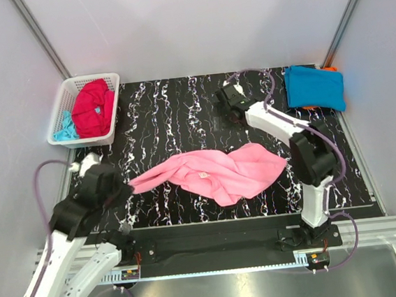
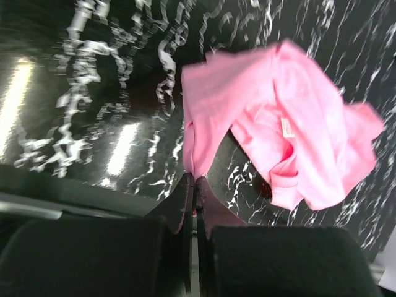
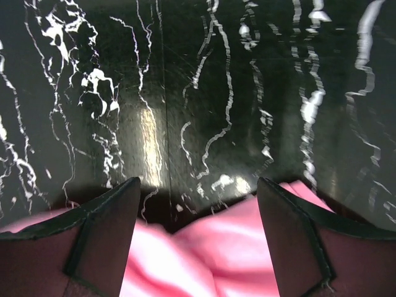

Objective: Fold and stack the t-shirts
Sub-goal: Flatten the tshirt out

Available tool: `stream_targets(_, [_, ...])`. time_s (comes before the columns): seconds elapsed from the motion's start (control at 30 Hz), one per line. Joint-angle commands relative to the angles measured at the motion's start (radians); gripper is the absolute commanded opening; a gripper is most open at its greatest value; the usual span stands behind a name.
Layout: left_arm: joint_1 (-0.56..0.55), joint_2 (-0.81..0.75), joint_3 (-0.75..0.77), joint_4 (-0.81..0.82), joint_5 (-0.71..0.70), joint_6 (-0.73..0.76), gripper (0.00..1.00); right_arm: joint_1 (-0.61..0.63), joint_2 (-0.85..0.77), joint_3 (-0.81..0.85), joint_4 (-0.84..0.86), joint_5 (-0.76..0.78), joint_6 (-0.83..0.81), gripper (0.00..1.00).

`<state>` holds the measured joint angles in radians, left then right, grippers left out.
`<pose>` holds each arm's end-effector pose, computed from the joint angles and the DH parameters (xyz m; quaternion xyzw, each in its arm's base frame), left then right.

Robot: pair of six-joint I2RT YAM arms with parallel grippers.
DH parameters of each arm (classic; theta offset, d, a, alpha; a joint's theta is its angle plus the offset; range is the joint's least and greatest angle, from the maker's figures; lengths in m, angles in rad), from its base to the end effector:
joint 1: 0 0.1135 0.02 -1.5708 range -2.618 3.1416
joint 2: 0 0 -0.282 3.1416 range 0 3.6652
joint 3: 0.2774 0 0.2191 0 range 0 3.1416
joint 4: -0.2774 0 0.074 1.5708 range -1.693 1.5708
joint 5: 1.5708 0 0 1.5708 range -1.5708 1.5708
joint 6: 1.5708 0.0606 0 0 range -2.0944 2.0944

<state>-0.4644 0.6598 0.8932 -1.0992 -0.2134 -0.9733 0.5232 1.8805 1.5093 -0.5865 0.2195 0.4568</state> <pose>0.0725 -0.0220 0.2920 -0.2705 0.8939 -0.1508 0.3242 0.3537 0.1888 0.2527 0.0016 0.9482 0.0490 0.3138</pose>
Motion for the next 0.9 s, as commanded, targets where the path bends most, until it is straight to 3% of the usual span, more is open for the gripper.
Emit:
stream_targets(0.0, [-0.003, -0.1, 0.096, -0.183, -0.197, -0.09, 0.0, -0.003, 0.096, 0.08, 0.004, -0.068, -0.027, 0.82])
stream_targets(0.27, [-0.003, -0.126, 0.125, -0.315, -0.253, -0.16, 0.0, -0.002, 0.222, 0.18, 0.004, -0.178, 0.01, 0.78])
stream_targets(0.33, [-0.003, -0.127, 0.13, -0.338, -0.274, -0.168, 0.0, -0.002, 0.249, 0.196, 0.002, -0.216, 0.003, 0.73])
stream_targets(0.37, [-0.003, -0.126, 0.134, -0.349, -0.287, -0.174, 0.0, -0.002, 0.256, 0.198, 0.004, -0.261, 0.003, 0.65])
stream_targets(0.43, [-0.003, -0.121, 0.139, -0.346, -0.288, -0.17, 0.0, -0.002, 0.258, 0.184, -0.006, -0.282, 0.016, 0.61])
stream_targets(0.67, [-0.003, -0.071, 0.125, -0.291, -0.274, -0.124, 0.0, 0.004, 0.194, 0.069, -0.039, -0.224, 0.039, 0.61])
stream_targets(0.8, [-0.003, -0.048, 0.118, -0.249, -0.253, -0.099, 0.0, 0.032, 0.119, -0.023, -0.101, -0.067, 0.04, 0.64])
stream_targets(0.87, [-0.003, -0.043, 0.104, -0.22, -0.236, -0.085, 0.0, 0.047, 0.091, -0.06, -0.107, 0.016, 0.042, 0.71])
